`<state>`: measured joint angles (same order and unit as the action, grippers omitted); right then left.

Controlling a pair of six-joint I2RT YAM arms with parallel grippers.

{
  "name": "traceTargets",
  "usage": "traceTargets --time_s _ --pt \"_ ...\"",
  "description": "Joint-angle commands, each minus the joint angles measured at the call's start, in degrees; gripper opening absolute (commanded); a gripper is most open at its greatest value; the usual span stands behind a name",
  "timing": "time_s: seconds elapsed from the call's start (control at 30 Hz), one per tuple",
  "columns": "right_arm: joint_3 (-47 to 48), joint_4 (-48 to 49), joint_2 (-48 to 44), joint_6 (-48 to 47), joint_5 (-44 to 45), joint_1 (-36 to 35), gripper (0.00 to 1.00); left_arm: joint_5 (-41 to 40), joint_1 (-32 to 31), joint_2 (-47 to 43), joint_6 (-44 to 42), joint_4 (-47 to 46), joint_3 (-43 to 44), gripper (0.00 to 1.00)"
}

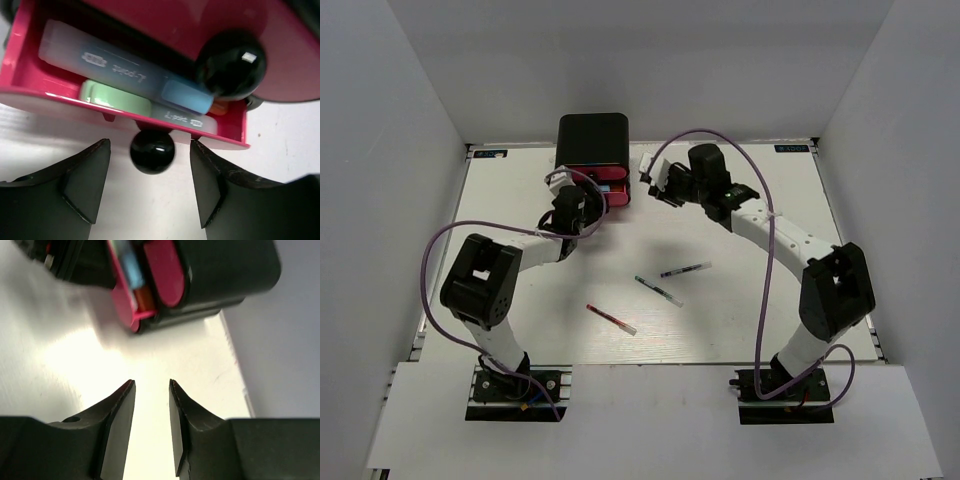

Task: Sort the stationery into containers
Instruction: Close the drawer

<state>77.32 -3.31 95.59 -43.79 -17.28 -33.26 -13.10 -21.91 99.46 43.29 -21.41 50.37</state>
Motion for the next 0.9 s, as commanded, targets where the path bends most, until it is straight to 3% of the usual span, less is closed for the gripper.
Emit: traceTargets --time_s 0.0,0.27,0.87 --pt "-3.83 1.20 -3.48 2.22 -1.35 1.17 0.39 -0.44 0.20 0.82 0.66 -0.48 3.68 0.75" --pt "-10.07 1.38 -7.44 3.18 -1.62 3.63 0.39 -2.53 0.20 2.84 3.82 -3.02 5.88 0.75" --pt "-12.02 1.11 -8.58 3.54 -2.41 5.39 0.39 -7.73 0.20 5.04 5.58 -9.87 5.88 0.75"
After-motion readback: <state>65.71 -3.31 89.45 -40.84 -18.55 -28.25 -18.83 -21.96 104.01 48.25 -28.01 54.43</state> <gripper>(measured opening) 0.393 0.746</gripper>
